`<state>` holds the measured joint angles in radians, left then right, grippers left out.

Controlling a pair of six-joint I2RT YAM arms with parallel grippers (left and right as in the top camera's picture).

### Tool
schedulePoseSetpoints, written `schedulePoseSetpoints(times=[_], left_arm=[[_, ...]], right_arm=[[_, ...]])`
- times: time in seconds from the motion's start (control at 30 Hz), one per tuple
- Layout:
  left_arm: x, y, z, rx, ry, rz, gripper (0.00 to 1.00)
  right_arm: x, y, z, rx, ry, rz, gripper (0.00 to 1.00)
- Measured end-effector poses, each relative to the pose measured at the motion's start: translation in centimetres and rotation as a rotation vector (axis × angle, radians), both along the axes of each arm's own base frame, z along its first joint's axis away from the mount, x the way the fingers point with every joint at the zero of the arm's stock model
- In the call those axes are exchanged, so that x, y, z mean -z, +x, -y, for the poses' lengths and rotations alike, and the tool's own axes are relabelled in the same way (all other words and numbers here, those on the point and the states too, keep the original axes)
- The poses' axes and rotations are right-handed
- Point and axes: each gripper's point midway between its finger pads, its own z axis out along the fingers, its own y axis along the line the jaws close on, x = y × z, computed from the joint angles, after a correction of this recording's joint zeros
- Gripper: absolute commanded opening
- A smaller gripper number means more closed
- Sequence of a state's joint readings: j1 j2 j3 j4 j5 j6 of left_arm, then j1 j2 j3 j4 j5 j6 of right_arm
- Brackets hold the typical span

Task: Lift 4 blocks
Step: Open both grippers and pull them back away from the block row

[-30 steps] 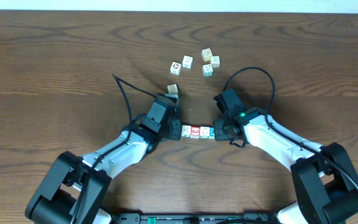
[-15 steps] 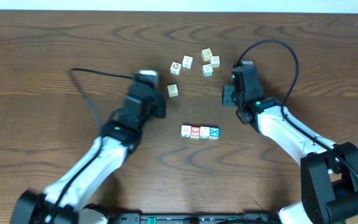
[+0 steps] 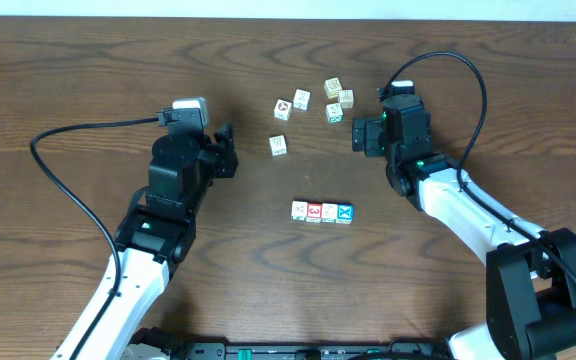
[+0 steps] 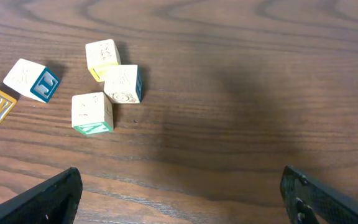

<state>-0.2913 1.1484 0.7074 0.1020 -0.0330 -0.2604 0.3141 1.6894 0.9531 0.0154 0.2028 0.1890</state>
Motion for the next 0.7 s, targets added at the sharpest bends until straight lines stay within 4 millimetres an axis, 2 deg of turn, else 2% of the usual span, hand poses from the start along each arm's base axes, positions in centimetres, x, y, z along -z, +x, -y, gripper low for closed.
schedulePoseSetpoints(times=[0.03,0.07,0.7], left_arm=[[0.0,0.0,0.0,0.0,-0.002,0.0,0.72],[0.0,0.0,0.0,-0.001,-0.001,0.0,0.73],[0.0,0.0,0.0,-0.001,-0.001,0.0,0.74]], right_arm=[[0.1,-0.1,0.0,0.0,-0.002,-0.004,0.99],[0.2,-0.1,0.1,0.0,-0.003,-0.009,0.99],[1.1,-1.0,0.3,-0.003,-0.023,-0.059,0.99]])
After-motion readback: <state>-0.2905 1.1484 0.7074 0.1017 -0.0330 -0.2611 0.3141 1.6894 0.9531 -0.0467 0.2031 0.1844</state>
